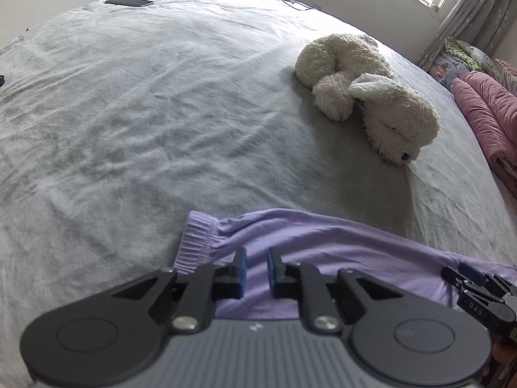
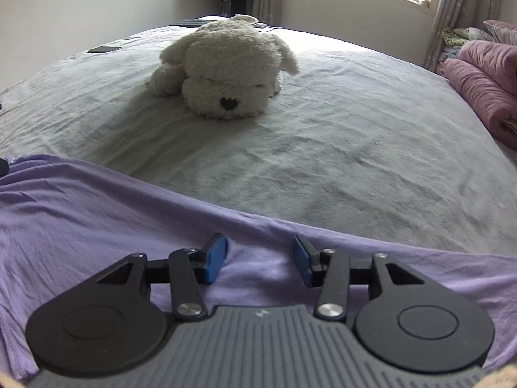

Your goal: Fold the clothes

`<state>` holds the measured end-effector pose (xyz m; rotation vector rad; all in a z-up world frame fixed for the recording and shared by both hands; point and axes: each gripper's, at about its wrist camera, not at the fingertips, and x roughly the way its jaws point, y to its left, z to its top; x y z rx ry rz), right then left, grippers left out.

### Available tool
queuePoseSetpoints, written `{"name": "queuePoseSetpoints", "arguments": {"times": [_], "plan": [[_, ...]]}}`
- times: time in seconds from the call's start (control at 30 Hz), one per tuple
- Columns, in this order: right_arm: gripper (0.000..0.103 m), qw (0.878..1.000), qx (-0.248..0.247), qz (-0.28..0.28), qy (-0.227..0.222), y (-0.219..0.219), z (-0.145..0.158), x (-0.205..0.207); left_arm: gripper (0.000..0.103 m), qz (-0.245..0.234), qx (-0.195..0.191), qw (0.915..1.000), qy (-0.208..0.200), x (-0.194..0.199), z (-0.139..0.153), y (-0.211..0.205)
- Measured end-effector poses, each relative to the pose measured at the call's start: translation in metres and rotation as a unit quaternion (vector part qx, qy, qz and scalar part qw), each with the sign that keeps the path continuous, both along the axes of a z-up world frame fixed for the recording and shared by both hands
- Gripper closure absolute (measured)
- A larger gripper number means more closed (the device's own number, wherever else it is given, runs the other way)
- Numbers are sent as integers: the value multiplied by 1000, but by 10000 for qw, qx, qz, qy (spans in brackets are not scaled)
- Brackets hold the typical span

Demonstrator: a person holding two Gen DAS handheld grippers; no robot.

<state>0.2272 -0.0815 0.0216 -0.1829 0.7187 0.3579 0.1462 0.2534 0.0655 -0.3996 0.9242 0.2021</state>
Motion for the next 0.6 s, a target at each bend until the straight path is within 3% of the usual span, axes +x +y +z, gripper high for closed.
{"name": "queuePoseSetpoints", "arguments": {"times": [0.23,0.3,0.47,0.53,0.6], "plan": [[54,9905,-113,-1367,-93,-74,-2,2,87,-65,-10,10000,23,0,-1,-4],[54,9884,-1,-1507,-163,-81,3,-7,86,-80,3,10000,20,0,-1,-6],[53,9969,304,-681,-236,-54,18,-43,86,-130,48,9999,36,0,-1,-10],[53,9992,292,-267,-37,-36,17,-53,86,-150,46,9999,43,0,-2,-12],[53,9995,-67,-83,282,-20,5,-59,85,-161,35,9998,53,0,-3,-12]]}}
